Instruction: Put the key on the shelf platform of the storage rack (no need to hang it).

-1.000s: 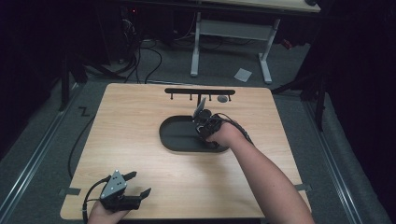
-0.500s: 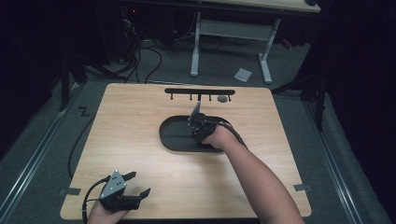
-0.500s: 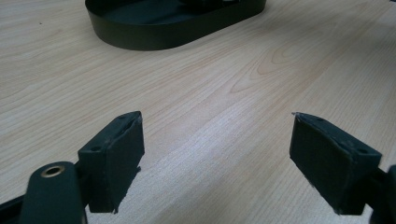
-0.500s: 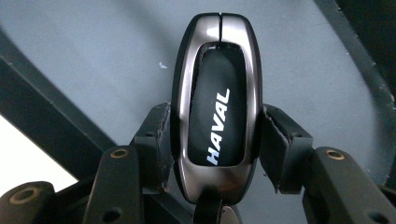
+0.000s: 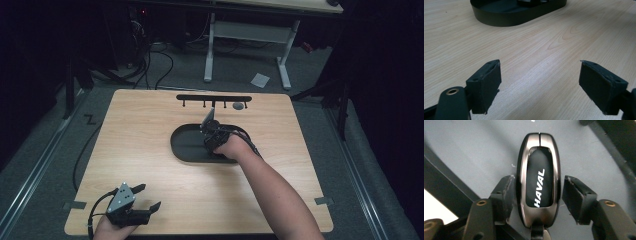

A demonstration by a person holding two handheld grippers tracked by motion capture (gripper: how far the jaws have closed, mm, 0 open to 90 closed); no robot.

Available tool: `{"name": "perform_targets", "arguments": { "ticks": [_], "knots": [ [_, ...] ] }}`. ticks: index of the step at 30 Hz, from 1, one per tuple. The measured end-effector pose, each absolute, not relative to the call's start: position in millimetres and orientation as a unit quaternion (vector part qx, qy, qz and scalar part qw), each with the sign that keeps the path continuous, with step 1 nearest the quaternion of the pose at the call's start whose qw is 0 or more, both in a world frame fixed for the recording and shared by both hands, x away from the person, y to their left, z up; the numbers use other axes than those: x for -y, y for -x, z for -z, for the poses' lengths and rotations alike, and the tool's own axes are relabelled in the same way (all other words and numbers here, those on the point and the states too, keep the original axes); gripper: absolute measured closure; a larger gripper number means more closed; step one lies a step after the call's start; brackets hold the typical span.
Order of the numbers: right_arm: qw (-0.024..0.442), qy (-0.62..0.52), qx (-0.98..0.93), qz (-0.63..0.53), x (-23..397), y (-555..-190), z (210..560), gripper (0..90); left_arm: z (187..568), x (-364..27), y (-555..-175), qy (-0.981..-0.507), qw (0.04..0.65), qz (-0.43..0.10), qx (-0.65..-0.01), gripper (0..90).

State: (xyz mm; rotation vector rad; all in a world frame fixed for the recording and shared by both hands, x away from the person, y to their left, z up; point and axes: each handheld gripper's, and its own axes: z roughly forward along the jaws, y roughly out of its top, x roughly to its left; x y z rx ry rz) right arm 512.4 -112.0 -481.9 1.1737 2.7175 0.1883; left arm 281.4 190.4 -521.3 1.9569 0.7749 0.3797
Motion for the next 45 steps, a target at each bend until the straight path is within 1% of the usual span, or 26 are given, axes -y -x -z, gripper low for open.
{"name": "perform_targets", "arguments": {
  "ticks": [11, 17, 30, 31, 35, 38, 43, 44, 45],
  "knots": [
    [0.112, -0.384, -0.912, -0.087, 116.5, -497.4, 459.4, 37.4, 521.8, -188.2, -281.7, -0.805, 0.479, -0.153, -0.316, 18.7],
    [0.118, -0.383, -0.908, -0.118, 127.3, -480.3, 451.8, 36.7, 522.3, -186.7, -281.8, -0.807, 0.477, -0.152, -0.314, 18.7],
    [0.117, -0.395, -0.892, -0.186, 156.9, -437.2, 456.6, 36.9, 523.2, -184.5, -282.2, -0.81, 0.473, -0.152, -0.311, 18.7],
    [0.126, -0.394, -0.888, -0.199, 161.6, -430.8, 458.1, 36.9, 523.4, -183.9, -282.1, -0.811, 0.472, -0.151, -0.311, 18.7],
    [0.132, -0.392, -0.883, -0.223, 168.1, -420.9, 460.1, 36.8, 523.5, -183.8, -282.1, -0.811, 0.472, -0.151, -0.311, 18.7],
    [0.146, -0.384, -0.879, -0.241, 173.8, -409.8, 463.5, 35.3, 523.6, -184.1, -282.2, -0.811, 0.472, -0.151, -0.311, 18.7],
    [0.161, -0.384, -0.868, -0.27, 183.0, -392.2, 470.4, 35.0, 523.6, -184.0, -282.2, -0.81, 0.472, -0.151, -0.312, 18.7],
    [0.168, -0.383, -0.864, -0.28, 187.0, -384.0, 473.8, 34.8, 523.5, -183.8, -282.1, -0.811, 0.472, -0.151, -0.311, 18.6],
    [0.168, -0.383, -0.864, -0.28, 187.0, -384.0, 473.8, 34.8, 523.6, -183.5, -281.9, -0.811, 0.471, -0.152, -0.311, 18.6]
  ]
}}
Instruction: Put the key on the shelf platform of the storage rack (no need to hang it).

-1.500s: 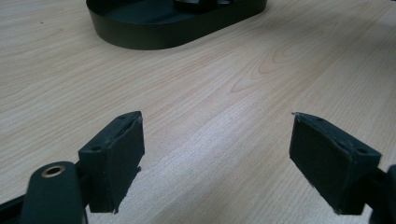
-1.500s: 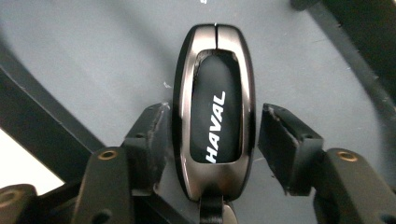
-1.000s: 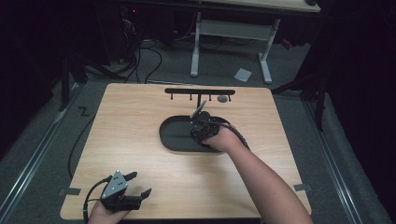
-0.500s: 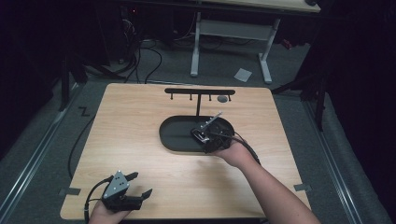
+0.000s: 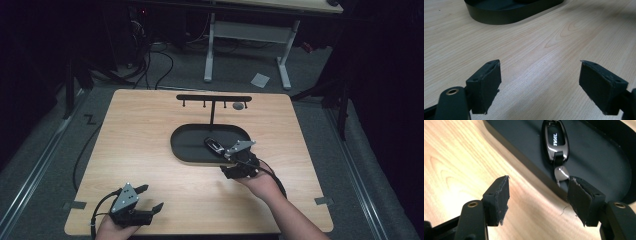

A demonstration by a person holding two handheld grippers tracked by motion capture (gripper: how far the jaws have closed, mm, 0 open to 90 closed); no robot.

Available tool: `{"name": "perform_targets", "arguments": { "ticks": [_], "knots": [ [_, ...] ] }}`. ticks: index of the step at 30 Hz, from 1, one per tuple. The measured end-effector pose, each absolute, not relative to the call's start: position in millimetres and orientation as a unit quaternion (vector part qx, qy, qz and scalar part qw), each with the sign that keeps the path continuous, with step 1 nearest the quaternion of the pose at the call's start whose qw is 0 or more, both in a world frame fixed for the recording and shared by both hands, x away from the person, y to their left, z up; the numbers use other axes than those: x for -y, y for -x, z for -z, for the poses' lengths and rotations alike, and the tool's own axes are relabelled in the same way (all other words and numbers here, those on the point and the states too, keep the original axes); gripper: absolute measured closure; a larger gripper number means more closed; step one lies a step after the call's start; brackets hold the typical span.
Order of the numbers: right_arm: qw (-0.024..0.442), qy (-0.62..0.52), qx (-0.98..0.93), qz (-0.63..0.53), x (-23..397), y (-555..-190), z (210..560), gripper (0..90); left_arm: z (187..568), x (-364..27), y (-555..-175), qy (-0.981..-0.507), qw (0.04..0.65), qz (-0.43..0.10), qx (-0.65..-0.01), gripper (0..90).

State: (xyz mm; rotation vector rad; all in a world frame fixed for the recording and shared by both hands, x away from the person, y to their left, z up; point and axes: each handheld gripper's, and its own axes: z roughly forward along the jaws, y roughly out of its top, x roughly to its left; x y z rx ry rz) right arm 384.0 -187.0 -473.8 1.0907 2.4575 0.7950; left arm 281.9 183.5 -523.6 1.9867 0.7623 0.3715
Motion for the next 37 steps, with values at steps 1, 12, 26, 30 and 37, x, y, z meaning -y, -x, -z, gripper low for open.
{"name": "perform_targets", "arguments": {
  "ticks": [1, 12, 26, 30, 37],
  "knots": [
    [0.169, -0.384, -0.862, -0.285, 189.0, -379.5, 475.5, 34.8, 523.7, -183.2, -281.9, -0.811, 0.472, -0.153, -0.311, 18.6],
    [0.204, -0.386, -0.829, -0.349, 216.2, -333.8, 498.4, 27.4, 523.8, -182.2, -281.7, -0.811, 0.471, -0.154, -0.312, 18.5],
    [0.25, -0.399, -0.795, -0.384, 232.7, -307.4, 526.9, 16.5, 524.4, -178.5, -281.4, -0.813, 0.469, -0.152, -0.308, 18.5],
    [0.249, -0.396, -0.798, -0.382, 231.2, -310.7, 528.1, 16.5, 524.8, -177.5, -281.4, -0.815, 0.467, -0.153, -0.307, 18.5],
    [0.246, -0.401, -0.794, -0.385, 233.5, -309.2, 526.9, 16.2, 524.5, -177.9, -281.0, -0.815, 0.467, -0.152, -0.307, 18.5]
  ]
}}
